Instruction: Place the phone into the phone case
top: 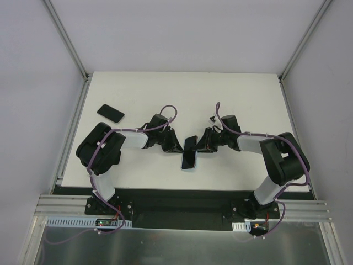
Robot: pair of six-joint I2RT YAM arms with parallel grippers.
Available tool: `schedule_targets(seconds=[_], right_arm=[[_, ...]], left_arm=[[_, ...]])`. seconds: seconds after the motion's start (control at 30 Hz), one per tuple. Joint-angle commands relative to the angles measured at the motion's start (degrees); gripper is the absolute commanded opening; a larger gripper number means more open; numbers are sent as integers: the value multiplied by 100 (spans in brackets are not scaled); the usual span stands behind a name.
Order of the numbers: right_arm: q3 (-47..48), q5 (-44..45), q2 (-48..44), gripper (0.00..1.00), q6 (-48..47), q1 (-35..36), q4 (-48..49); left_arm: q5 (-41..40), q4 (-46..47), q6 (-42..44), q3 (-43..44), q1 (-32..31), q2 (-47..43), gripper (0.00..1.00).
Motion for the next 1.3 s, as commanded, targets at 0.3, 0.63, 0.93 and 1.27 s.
schedule_targets(seconds=[0.3, 0.63, 0.93, 1.27], right_arm=[[211, -357, 185, 29, -528, 95, -104], [141, -453, 150, 43, -493, 138, -113], [-271, -568, -236, 51, -396, 253, -122], [-527, -541, -342, 40, -352, 288, -122]], left_arm=[[131, -36, -21, -77, -186, 45, 9], [122, -45, -21, -94, -186, 36, 8], [122, -27, -30, -68, -186, 71, 8], [113, -36, -30, -94, -186, 54, 9]])
